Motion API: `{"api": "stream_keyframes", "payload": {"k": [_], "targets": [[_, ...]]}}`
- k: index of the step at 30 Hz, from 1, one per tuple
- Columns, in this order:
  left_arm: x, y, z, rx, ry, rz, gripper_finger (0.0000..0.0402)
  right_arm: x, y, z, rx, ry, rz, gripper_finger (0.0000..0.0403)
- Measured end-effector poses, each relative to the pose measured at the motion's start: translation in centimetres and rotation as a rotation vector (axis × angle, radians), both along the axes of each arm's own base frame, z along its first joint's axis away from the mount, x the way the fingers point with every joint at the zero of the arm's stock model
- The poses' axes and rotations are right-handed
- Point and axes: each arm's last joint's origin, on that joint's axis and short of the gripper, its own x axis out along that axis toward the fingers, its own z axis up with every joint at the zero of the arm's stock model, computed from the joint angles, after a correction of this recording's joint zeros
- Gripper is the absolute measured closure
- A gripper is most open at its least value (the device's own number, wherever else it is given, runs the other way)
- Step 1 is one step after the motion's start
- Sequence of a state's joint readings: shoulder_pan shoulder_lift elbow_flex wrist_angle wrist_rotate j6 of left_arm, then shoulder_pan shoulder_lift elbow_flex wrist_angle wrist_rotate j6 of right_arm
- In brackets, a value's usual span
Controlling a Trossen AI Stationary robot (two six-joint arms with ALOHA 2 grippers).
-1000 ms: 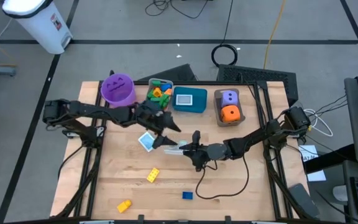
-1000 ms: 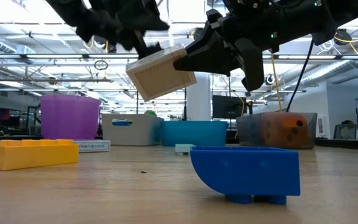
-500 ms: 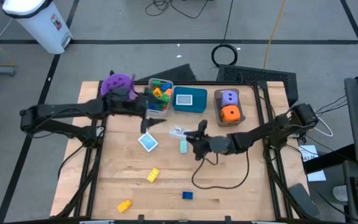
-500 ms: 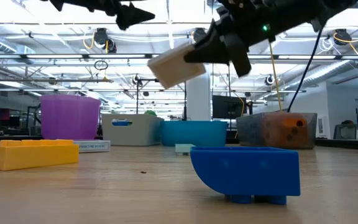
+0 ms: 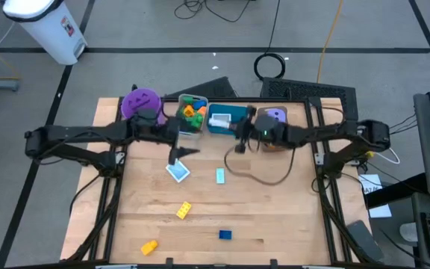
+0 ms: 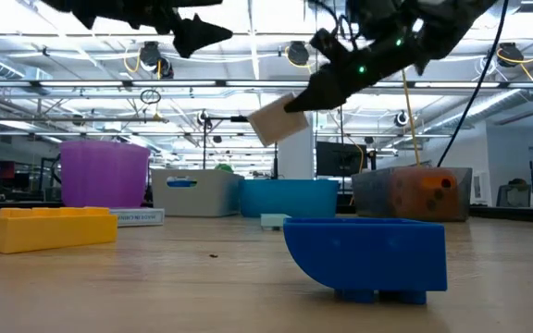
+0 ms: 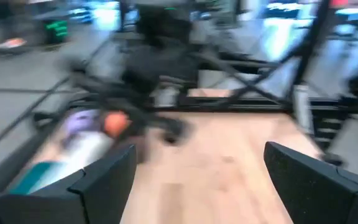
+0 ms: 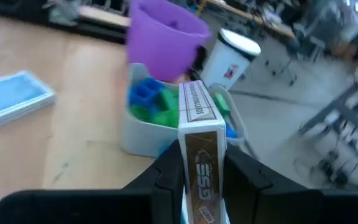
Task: Pick & Place Toys
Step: Put the brown deck of cards into the blue bin
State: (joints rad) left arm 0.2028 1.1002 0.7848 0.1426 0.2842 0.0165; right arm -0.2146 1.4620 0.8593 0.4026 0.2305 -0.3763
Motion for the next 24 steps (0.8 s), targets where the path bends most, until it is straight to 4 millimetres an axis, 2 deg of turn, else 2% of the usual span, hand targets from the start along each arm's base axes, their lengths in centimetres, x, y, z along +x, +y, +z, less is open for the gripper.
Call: {"api": "stream_keyframes", "payload": {"k": [3,7,10,14,20,24], "targets": [[1.1,-0.9,-1.3,-0.003,-0.082,-0.069,0.0046,-0.8,-2.8,0.0,0.097,-0.048,-0.047,0.0335],[2.2,-2.0,-3.6,-0.006,-0.135,-0.112,0.0046,-1.8,-5.4,0.1,0.24,-0.127,-0.099,0.0333],[3.1,-2.8,-4.8,-0.002,-0.17,-0.148,0.0046,-2.0,-6.8,-0.5,0.328,-0.156,-0.118,0.0331],[4.3,-4.0,-5.9,0.0,-0.196,-0.191,0.0046,-1.5,-7.5,-2.2,0.382,-0.129,-0.136,0.0336],[4.4,-5.3,-5.6,0.012,-0.256,-0.274,0.0046,-0.5,-8.2,-5.0,0.429,-0.107,-0.16,0.033],[3.6,-5.6,-4.2,0.01,-0.313,-0.301,0.0046,0.0,-9.0,-6.3,0.456,-0.147,-0.182,0.0335]]}}
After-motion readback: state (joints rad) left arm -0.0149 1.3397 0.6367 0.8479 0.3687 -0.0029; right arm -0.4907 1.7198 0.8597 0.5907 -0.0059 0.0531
